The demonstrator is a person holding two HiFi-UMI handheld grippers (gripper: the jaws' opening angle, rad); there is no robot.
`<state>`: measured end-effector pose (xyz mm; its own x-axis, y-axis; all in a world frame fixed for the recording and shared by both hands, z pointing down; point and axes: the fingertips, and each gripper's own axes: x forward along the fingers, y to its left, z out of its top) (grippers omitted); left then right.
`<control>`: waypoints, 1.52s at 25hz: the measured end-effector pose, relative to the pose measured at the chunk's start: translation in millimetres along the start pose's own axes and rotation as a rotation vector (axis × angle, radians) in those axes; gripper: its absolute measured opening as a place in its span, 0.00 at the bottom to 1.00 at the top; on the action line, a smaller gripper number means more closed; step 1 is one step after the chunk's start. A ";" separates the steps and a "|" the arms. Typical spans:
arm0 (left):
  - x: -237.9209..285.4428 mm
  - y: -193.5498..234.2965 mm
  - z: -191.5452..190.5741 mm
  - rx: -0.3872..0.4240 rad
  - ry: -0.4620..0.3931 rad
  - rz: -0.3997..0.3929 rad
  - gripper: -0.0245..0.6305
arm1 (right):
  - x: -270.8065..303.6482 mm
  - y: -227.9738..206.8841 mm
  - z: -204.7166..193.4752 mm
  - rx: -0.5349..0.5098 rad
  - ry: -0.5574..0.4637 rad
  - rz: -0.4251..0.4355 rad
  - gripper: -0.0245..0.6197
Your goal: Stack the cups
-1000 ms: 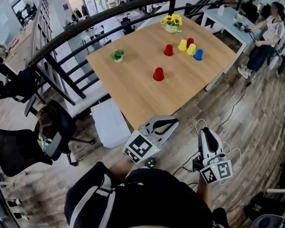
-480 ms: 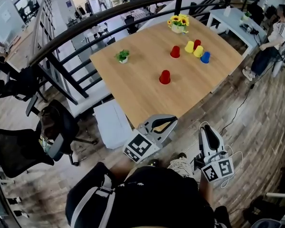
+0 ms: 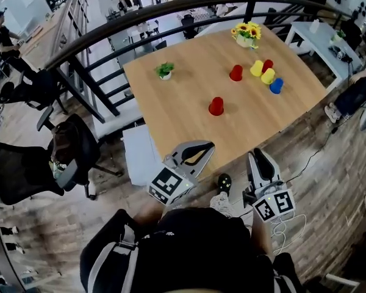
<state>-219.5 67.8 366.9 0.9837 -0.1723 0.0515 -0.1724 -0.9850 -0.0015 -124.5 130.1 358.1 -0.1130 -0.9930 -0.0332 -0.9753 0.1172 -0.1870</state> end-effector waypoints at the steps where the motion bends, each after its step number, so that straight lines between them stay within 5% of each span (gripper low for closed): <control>1: 5.8 6.4 0.1 -0.004 0.002 0.024 0.06 | 9.8 -8.4 -0.2 -0.001 0.008 0.023 0.18; 13: 68.3 64.3 -15.2 -0.039 0.060 0.317 0.06 | 113.2 -94.7 -29.8 -0.002 0.179 0.294 0.23; 24: 91.2 94.3 -27.4 -0.075 0.112 0.554 0.06 | 184.2 -125.2 -80.8 -0.029 0.305 0.511 0.31; 38: 66.9 116.8 -41.0 -0.118 0.142 0.754 0.06 | 246.2 -121.9 -138.3 -0.143 0.416 0.612 0.47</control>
<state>-175.9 -58.5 411.1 0.5835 -0.7855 0.2063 -0.8049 -0.5931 0.0186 -59.6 -130.2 508.5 -0.6776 -0.6763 0.2889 -0.7270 0.6753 -0.1243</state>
